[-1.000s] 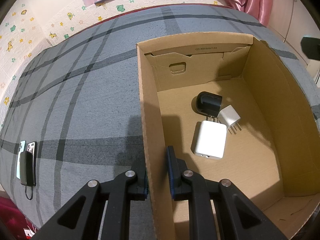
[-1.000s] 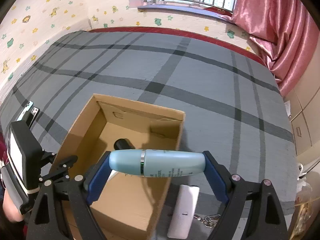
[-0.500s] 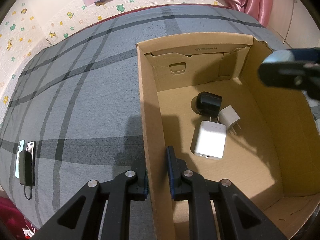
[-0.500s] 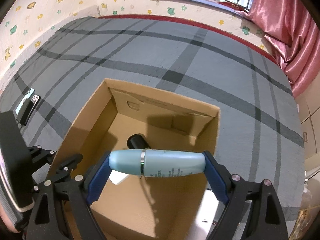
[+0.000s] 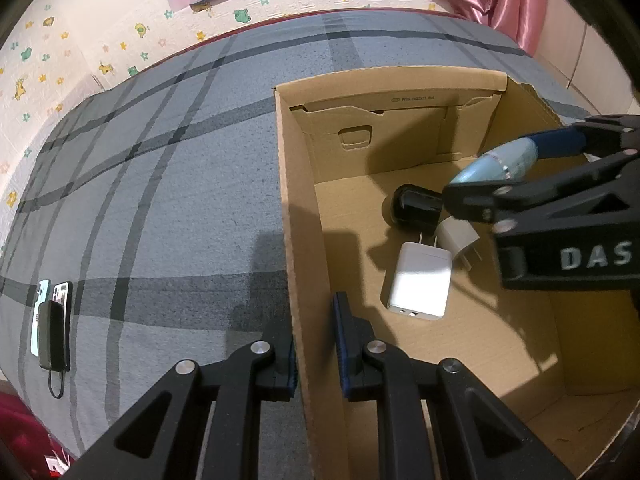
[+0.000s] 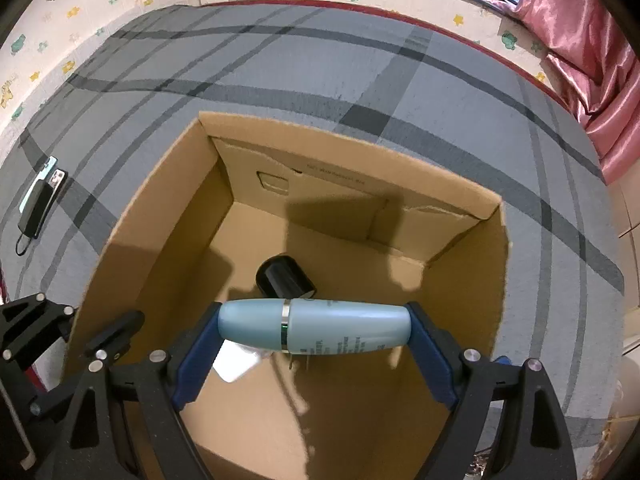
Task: Organize rigid objects
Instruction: 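Carry the light-blue bottle over the box with the right gripper, then open the right gripper to drop the bottle into the box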
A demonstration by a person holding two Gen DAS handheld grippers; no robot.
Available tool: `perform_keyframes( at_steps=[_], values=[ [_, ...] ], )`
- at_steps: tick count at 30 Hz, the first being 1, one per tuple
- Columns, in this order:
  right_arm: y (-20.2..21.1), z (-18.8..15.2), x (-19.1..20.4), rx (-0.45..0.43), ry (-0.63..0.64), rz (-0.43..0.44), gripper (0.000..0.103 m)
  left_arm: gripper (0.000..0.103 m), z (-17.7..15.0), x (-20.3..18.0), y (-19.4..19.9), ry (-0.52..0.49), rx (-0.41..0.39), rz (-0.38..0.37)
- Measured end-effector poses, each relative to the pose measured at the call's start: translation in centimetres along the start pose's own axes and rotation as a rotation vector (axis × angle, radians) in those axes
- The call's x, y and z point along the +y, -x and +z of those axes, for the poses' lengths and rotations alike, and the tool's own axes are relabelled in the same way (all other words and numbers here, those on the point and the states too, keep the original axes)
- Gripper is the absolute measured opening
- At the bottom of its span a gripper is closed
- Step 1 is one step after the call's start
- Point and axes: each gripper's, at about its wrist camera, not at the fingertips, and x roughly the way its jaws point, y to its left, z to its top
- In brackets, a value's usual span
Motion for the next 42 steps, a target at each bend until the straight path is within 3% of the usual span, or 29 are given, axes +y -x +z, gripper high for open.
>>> perform_keyframes(
  at_steps=[8, 21, 42],
  values=[
    [-1.5, 0.2, 0.4, 0.037, 0.009, -0.011, 0.090, 0.016, -0.1, 0.1, 0.1, 0.003, -0.001, -0.006],
    [-1.2, 0.5, 0.4, 0.026, 0.003, -0.001, 0.091, 0.016, 0.0, 0.1, 0.1, 0.004, 0.000, -0.009],
    [3.5, -0.1, -1.0, -0.070, -0.028, -0.002, 0.099, 0.016, 0.0, -0.2, 0.0, -0.003, 0.001, 0.006]
  ],
)
